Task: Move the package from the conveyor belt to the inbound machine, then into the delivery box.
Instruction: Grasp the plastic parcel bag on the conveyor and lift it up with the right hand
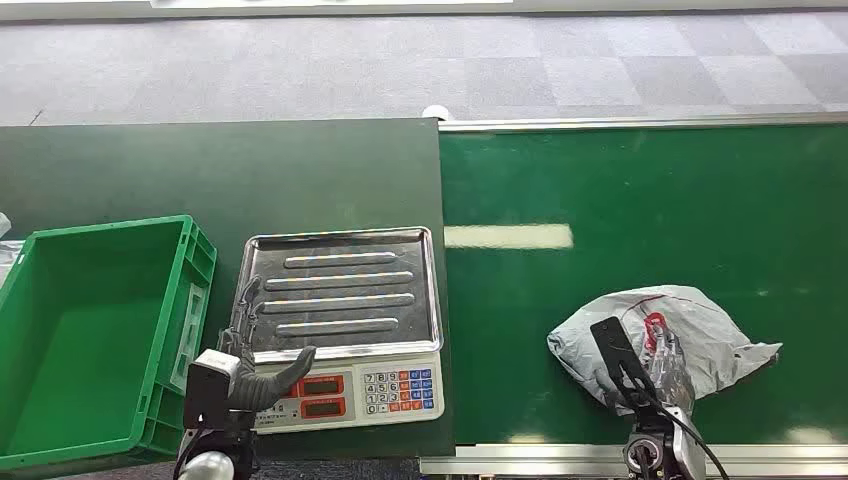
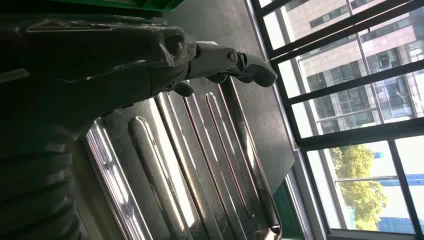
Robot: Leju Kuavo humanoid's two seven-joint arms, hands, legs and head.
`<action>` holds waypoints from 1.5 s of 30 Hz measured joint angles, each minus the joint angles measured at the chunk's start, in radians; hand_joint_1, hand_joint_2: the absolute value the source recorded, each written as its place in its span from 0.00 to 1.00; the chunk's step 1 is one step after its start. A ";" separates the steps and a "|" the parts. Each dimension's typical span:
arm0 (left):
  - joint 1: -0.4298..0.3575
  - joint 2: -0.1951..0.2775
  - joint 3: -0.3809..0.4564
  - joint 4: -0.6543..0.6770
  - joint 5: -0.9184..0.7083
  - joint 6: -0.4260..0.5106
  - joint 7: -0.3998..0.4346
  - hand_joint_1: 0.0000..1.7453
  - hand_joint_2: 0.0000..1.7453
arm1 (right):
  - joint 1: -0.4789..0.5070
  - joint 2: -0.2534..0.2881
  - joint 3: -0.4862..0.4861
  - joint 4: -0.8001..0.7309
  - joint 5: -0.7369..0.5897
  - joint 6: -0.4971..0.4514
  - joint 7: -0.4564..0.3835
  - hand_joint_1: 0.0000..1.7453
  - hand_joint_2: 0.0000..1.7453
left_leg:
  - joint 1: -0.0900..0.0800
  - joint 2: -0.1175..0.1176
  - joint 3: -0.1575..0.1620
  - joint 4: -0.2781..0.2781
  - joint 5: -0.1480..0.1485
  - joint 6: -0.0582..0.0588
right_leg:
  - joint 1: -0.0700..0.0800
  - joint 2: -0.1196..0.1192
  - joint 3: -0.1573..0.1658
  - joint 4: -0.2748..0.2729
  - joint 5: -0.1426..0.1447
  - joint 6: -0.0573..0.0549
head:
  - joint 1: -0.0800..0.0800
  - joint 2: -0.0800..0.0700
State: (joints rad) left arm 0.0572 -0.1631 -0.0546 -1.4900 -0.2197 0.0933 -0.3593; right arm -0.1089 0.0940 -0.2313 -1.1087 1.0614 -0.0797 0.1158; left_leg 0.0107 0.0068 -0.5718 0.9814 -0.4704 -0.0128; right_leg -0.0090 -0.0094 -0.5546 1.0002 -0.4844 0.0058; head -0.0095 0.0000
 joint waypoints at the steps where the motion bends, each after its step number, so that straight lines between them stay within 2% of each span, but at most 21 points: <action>1: -0.001 0.000 0.000 0.001 0.000 0.000 0.000 0.00 1.00 | -0.002 0.000 0.004 0.005 -0.005 0.007 -0.001 0.00 1.00 | 0.000 0.000 0.000 0.000 0.000 0.000 | 0.000 0.000 0.000 0.000 0.000 0.000 | 0.000 0.000; 9: -0.019 0.000 0.000 0.022 0.000 0.003 0.005 0.00 1.00 | -0.037 -0.025 0.074 0.095 -0.098 0.114 -0.069 0.00 1.00 | 0.000 0.005 0.003 0.000 0.000 0.000 | 0.000 0.004 0.002 0.000 0.000 0.000 | 0.000 0.000; 10: -0.022 0.000 0.000 0.025 0.000 0.004 0.005 0.00 1.00 | -0.044 -0.029 0.084 0.108 -0.101 0.122 -0.071 0.05 1.00 | 0.000 0.005 0.004 0.000 0.000 0.000 | 0.000 0.005 0.002 0.000 0.000 0.000 | 0.000 0.000; 11: -0.026 0.000 -0.001 0.029 0.000 0.006 0.005 0.00 1.00 | -0.050 -0.034 0.094 0.121 -0.103 0.129 -0.071 0.24 1.00 | 0.000 0.006 0.005 0.000 0.000 0.000 | 0.000 0.005 0.003 0.000 0.000 -0.001 | 0.000 0.000; 13: -0.032 0.001 -0.001 0.037 0.000 0.009 0.005 0.00 1.00 | -0.062 -0.044 0.113 0.146 -0.107 0.138 -0.071 0.73 1.00 | 0.000 0.008 0.008 0.000 -0.001 0.000 | 0.000 0.006 0.005 0.000 0.001 -0.001 | 0.000 0.000; 14: -0.035 0.001 -0.002 0.040 0.001 0.010 0.005 0.00 1.00 | -0.068 -0.049 0.122 0.158 -0.110 0.141 -0.072 0.94 1.00 | 0.000 0.008 0.009 0.000 -0.001 0.000 | 0.000 0.007 0.006 0.000 0.001 -0.001 | 0.000 0.000; 15: -0.037 0.001 -0.002 0.043 0.002 0.012 0.005 0.00 1.00 | -0.073 -0.054 0.129 0.167 -0.113 0.142 -0.073 1.00 1.00 | 0.000 0.009 0.010 0.000 -0.001 0.000 | 0.000 0.008 0.007 0.000 0.001 -0.001 | 0.000 0.000; 24: -0.040 0.001 -0.002 0.046 0.017 0.024 -0.006 0.00 1.00 | -0.105 -0.084 0.174 0.206 -0.129 0.139 -0.080 1.00 1.00 | 0.000 0.011 0.018 0.000 -0.001 0.000 | 0.000 0.009 0.014 0.000 0.001 -0.001 | 0.000 0.000; 37: -0.032 0.000 -0.002 0.041 0.021 0.035 -0.013 0.00 1.00 | -0.115 -0.089 0.186 0.220 -0.188 0.123 -0.117 1.00 1.00 | 0.000 0.011 0.018 0.000 -0.001 0.000 | 0.000 0.009 0.015 0.000 0.001 -0.001 | 0.000 0.000; 42: -0.010 -0.001 -0.001 0.008 0.056 0.053 -0.077 0.00 1.00 | -0.107 -0.085 0.182 0.215 -0.214 0.039 -0.153 1.00 1.00 | 0.000 0.009 0.017 0.000 -0.001 0.000 | 0.000 0.009 0.014 0.000 0.001 -0.001 | 0.000 0.000; 45: 0.002 -0.001 0.000 -0.013 0.069 0.063 -0.108 0.00 1.00 | -0.091 -0.084 0.170 0.192 -0.236 0.023 -0.185 1.00 1.00 | 0.000 0.008 0.015 0.000 -0.001 0.000 | 0.000 0.008 0.013 0.000 0.001 -0.001 | 0.000 0.000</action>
State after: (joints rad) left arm 0.0587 -0.1643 -0.0546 -1.5035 -0.1511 0.1560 -0.4675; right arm -0.1995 0.0099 -0.0617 -0.9163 0.8253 -0.0563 -0.0692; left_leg 0.0111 0.0144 -0.5566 0.9811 -0.4711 -0.0126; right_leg -0.0089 -0.0012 -0.5415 0.9998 -0.4832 0.0047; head -0.0095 0.0000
